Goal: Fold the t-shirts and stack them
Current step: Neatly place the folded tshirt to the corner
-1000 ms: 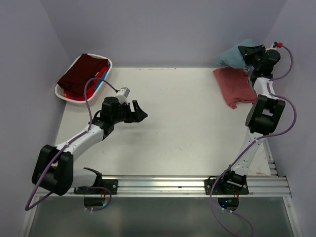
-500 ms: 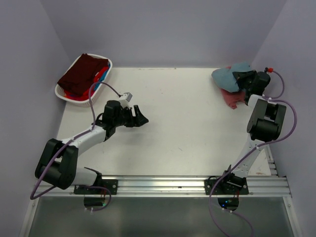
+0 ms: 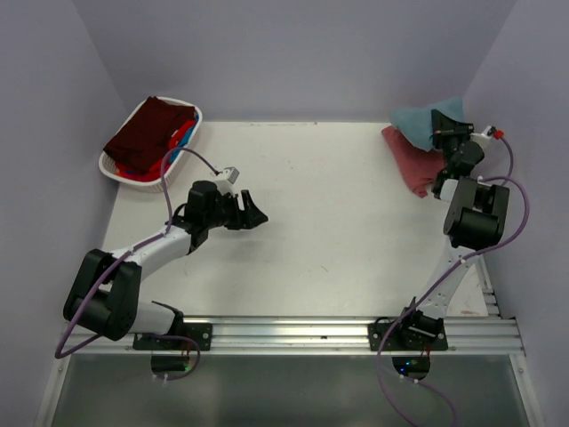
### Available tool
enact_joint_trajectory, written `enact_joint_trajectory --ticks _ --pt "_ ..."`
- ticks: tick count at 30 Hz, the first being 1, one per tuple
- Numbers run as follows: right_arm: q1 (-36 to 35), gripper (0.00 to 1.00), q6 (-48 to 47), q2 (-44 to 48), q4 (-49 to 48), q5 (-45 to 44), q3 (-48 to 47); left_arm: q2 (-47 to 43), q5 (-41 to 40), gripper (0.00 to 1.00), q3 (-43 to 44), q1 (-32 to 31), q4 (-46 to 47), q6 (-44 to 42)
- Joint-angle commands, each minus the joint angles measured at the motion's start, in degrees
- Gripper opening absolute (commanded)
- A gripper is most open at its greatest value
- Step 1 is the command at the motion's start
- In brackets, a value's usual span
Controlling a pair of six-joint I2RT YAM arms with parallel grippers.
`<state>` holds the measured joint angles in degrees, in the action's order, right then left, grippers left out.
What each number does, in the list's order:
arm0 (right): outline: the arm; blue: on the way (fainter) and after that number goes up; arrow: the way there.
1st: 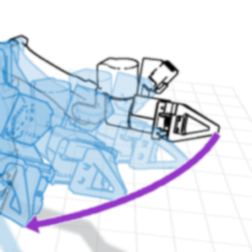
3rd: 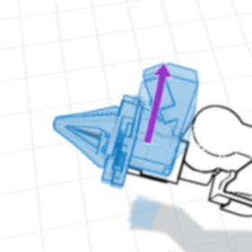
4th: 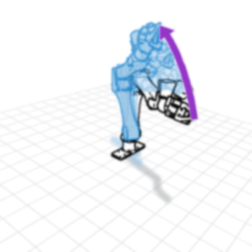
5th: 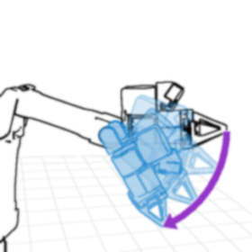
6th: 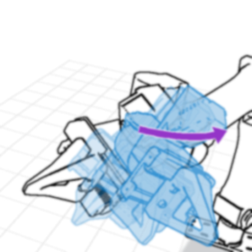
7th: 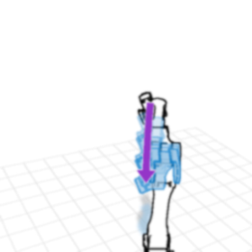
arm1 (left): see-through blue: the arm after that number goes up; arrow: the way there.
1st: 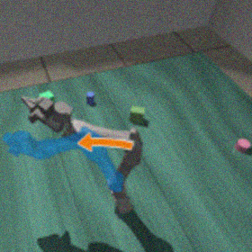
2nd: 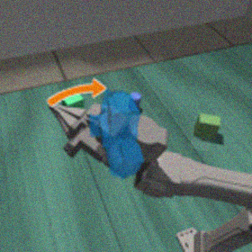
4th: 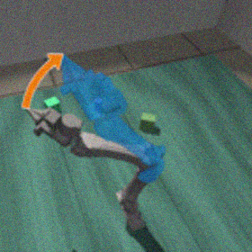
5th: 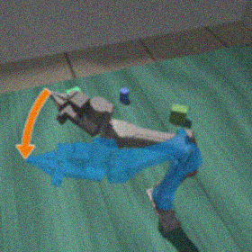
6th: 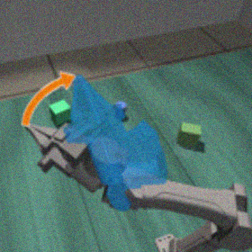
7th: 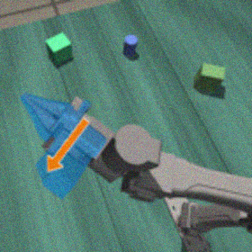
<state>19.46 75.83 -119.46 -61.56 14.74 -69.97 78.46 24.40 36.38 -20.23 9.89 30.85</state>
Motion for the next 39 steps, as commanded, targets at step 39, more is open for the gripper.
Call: enact_joint_trajectory --ticks 39 --pt "-1.97 0.0 -33.39 29.76 60.01 -8.86 -0.01 1.26 3.46 0.64 -0.08 0.63 4.44 -0.62"
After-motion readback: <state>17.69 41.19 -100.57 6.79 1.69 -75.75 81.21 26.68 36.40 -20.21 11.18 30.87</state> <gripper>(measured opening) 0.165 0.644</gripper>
